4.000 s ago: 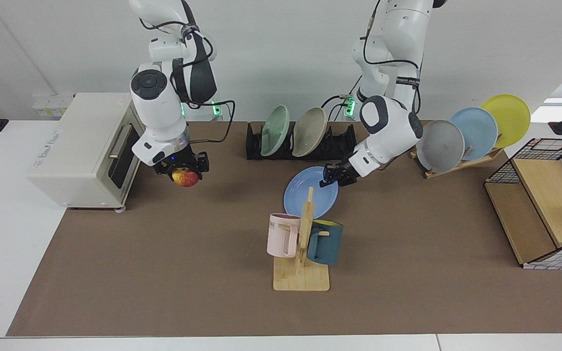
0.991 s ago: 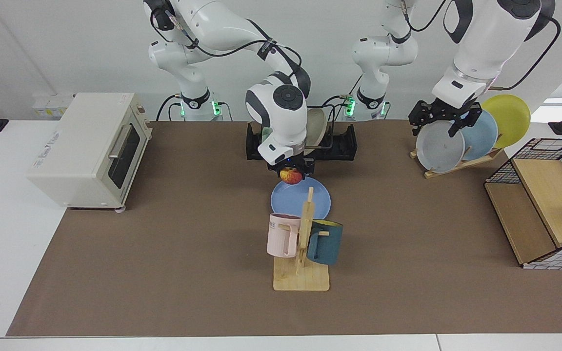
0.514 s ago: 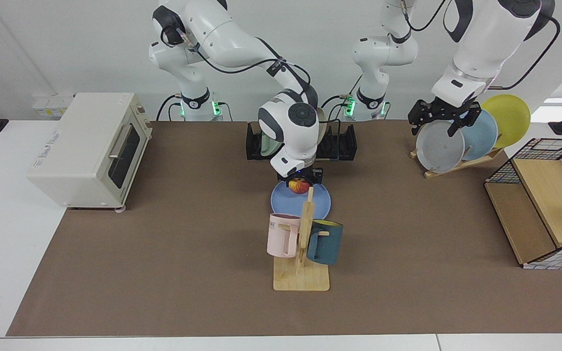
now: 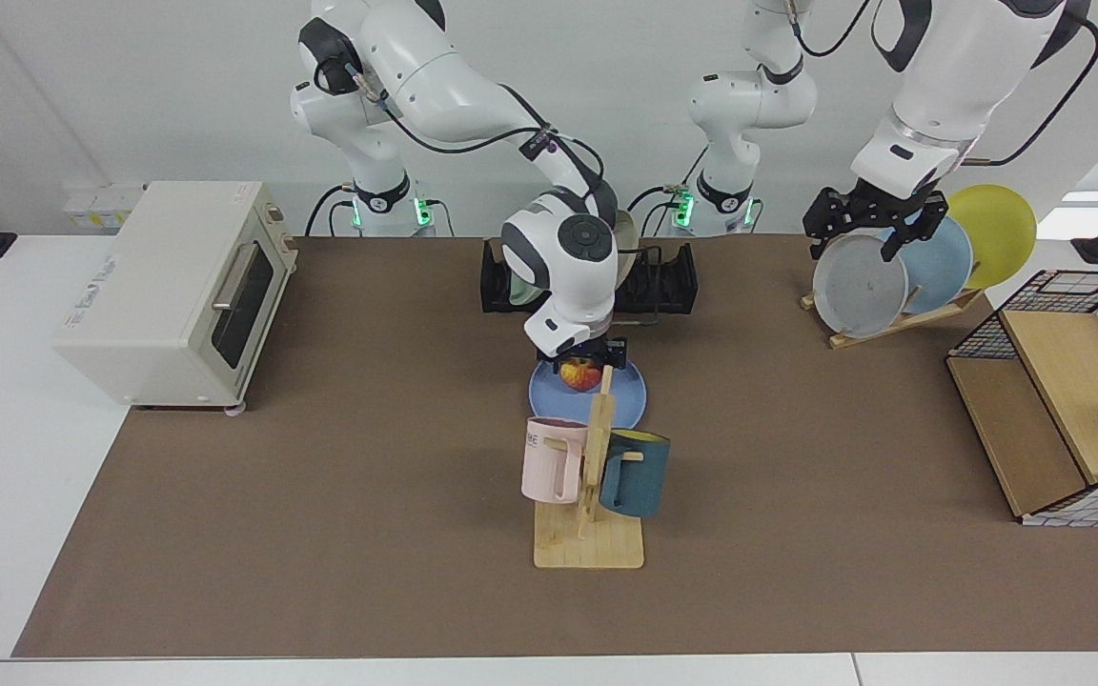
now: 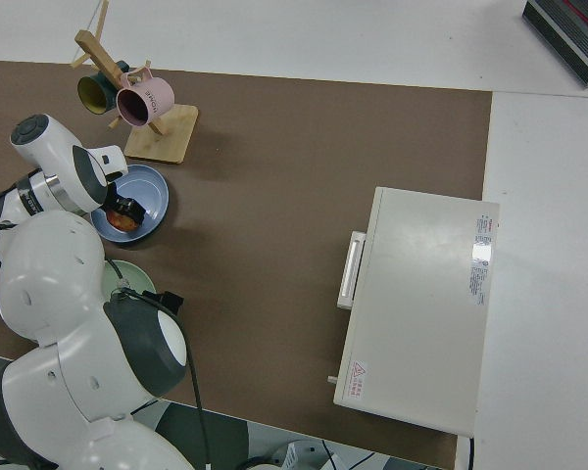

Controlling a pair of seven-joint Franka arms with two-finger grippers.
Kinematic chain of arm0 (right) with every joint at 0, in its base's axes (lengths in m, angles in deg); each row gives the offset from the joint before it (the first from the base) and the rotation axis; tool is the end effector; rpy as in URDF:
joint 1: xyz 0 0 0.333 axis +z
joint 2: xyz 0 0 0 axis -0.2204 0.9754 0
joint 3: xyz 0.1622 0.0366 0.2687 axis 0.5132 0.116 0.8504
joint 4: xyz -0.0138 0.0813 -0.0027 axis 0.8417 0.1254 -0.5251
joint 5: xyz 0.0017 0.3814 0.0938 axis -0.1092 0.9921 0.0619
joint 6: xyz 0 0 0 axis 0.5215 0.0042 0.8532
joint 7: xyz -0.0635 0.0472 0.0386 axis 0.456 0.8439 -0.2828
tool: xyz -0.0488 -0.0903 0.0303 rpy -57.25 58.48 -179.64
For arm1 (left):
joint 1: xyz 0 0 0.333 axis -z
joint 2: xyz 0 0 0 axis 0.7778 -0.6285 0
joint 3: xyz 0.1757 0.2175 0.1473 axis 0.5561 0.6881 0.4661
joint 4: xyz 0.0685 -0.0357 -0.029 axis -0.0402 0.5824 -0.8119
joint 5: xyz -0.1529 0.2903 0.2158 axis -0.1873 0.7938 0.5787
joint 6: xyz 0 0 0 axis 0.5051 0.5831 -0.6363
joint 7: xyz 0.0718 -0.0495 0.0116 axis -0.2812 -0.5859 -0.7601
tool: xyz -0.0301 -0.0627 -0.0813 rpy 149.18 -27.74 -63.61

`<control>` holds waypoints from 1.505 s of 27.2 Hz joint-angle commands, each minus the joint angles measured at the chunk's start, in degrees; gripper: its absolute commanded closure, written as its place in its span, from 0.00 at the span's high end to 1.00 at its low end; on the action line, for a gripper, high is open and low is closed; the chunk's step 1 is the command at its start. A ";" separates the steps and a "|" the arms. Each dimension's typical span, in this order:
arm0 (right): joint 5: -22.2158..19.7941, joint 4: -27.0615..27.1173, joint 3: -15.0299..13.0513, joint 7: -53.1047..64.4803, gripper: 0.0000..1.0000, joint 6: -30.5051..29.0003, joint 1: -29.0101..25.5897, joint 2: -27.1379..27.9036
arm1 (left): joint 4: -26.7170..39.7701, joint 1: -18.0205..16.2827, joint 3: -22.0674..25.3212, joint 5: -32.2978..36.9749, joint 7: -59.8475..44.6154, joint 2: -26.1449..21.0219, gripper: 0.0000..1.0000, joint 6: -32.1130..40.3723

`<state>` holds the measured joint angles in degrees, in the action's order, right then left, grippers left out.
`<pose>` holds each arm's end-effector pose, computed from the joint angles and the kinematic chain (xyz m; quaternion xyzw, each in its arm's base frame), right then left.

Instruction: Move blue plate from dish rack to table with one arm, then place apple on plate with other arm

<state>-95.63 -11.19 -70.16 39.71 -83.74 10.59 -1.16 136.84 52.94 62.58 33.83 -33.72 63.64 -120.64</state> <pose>0.5392 0.4106 0.3098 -0.9963 0.0814 0.0231 0.0151 0.5417 -0.0553 0.6186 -0.9984 0.0541 0.0147 0.0063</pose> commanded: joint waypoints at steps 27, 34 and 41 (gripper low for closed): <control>1.73 -1.28 2.33 25.93 1.00 10.63 -15.85 -12.91 | -0.19 -0.65 0.06 -0.89 0.38 1.22 1.00 0.94; 1.73 -11.03 2.06 31.29 1.00 7.91 -18.66 -19.59 | -0.19 -0.65 0.06 -0.89 0.38 1.22 1.00 0.94; 3.04 -16.40 -0.92 38.40 1.00 6.58 -20.25 -25.49 | -0.19 -0.65 0.06 -0.89 0.38 1.22 1.00 0.94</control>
<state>-95.09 -21.49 -69.29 71.55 -75.07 -7.71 -20.58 136.84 52.92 62.73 33.74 -33.66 64.38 -120.63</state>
